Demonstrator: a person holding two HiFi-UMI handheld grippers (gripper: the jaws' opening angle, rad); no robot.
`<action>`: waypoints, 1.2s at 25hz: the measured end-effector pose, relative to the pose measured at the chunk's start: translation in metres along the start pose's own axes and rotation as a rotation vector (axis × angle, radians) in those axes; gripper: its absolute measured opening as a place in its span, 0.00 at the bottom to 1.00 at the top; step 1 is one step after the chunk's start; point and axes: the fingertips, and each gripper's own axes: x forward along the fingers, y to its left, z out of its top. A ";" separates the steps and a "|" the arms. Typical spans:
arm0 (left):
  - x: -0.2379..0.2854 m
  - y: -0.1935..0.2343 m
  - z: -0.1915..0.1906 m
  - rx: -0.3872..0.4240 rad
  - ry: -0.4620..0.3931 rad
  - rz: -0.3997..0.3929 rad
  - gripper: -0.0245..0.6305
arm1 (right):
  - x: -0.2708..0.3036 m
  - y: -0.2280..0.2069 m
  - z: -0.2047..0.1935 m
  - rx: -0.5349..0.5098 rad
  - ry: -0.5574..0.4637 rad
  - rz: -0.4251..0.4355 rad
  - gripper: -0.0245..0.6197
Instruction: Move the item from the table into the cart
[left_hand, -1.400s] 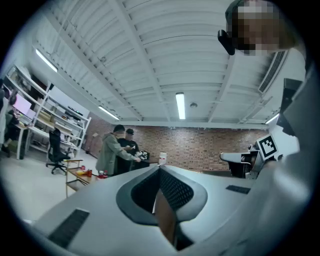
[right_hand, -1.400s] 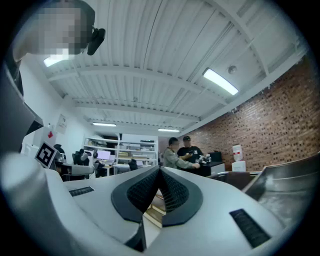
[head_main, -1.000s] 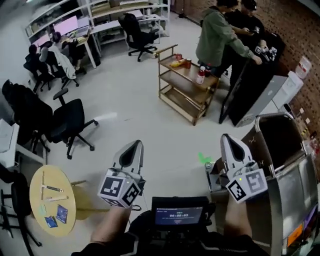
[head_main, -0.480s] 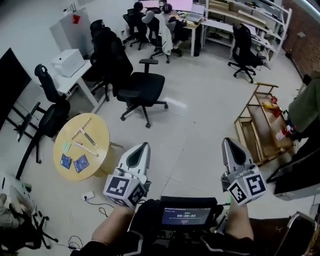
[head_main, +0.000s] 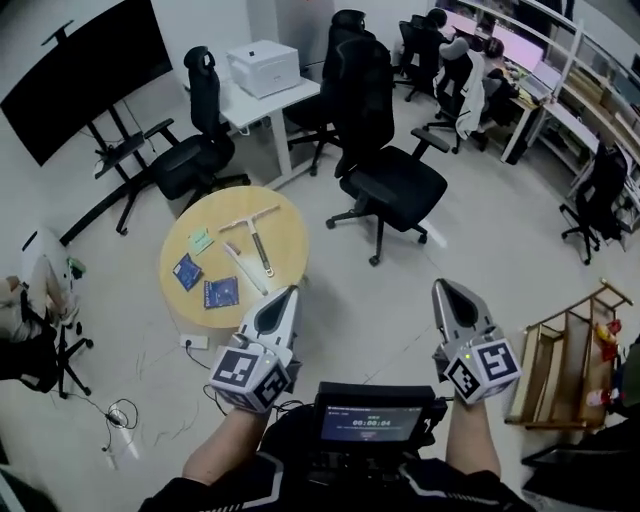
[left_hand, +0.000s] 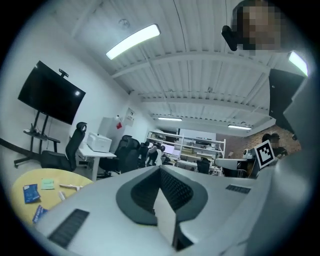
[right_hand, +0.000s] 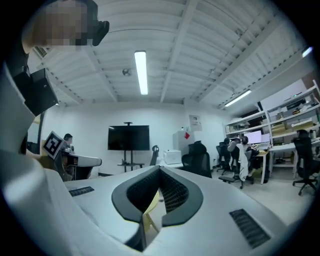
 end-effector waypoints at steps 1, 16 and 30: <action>0.003 0.023 0.004 -0.001 -0.005 0.034 0.04 | 0.029 0.006 -0.001 0.001 0.001 0.030 0.04; 0.042 0.279 0.030 -0.073 -0.050 0.583 0.04 | 0.381 0.070 -0.037 0.021 0.100 0.514 0.04; -0.051 0.527 0.047 -0.107 -0.046 0.784 0.04 | 0.586 0.263 -0.074 0.027 0.214 0.562 0.16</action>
